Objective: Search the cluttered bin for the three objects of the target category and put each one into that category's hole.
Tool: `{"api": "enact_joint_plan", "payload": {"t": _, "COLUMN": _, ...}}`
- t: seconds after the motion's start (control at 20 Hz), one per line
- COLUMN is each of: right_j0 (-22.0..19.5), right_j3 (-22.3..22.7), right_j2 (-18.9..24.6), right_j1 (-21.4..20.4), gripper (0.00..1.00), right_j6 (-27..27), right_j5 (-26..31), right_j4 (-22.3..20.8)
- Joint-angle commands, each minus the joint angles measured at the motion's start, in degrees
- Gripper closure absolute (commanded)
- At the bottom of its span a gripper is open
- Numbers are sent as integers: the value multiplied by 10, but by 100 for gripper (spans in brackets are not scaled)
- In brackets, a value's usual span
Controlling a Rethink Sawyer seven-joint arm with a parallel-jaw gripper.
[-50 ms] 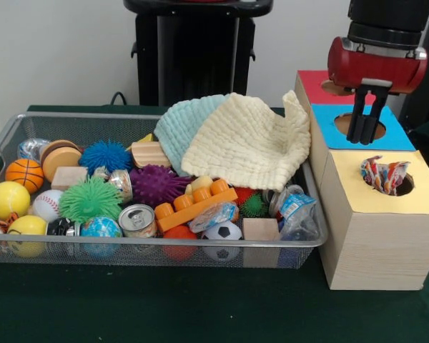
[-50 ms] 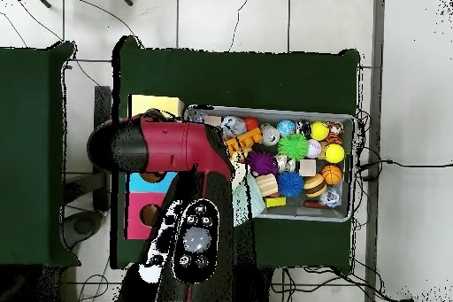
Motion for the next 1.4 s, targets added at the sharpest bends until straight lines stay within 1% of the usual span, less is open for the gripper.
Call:
{"api": "enact_joint_plan", "payload": {"t": 0.05, "right_j0": -18, "right_j3": -2, "right_j2": 61, "right_j1": 29, "gripper": 100, "right_j6": 44, "right_j5": -8, "right_j4": -7}}
{"api": "enact_joint_plan", "payload": {"t": 0.5, "right_j0": -21, "right_j3": 4, "right_j2": 64, "right_j1": 32, "gripper": 100, "right_j6": 45, "right_j5": -19, "right_j4": -14}}
{"api": "enact_joint_plan", "payload": {"t": 0.65, "right_j0": -10, "right_j3": -16, "right_j2": 56, "right_j1": 47, "gripper": 100, "right_j6": 56, "right_j5": -13, "right_j4": -16}}
{"api": "enact_joint_plan", "payload": {"t": 0.85, "right_j0": -3, "right_j3": -31, "right_j2": 51, "right_j1": 60, "gripper": 100, "right_j6": 64, "right_j5": -10, "right_j4": -15}}
{"api": "enact_joint_plan", "payload": {"t": 1.2, "right_j0": -9, "right_j3": -32, "right_j2": 64, "right_j1": 81, "gripper": 100, "right_j6": 60, "right_j5": -25, "right_j4": -13}}
{"api": "enact_joint_plan", "payload": {"t": 1.4, "right_j0": -4, "right_j3": -43, "right_j2": 66, "right_j1": 98, "gripper": 100, "right_j6": 68, "right_j5": -32, "right_j4": -10}}
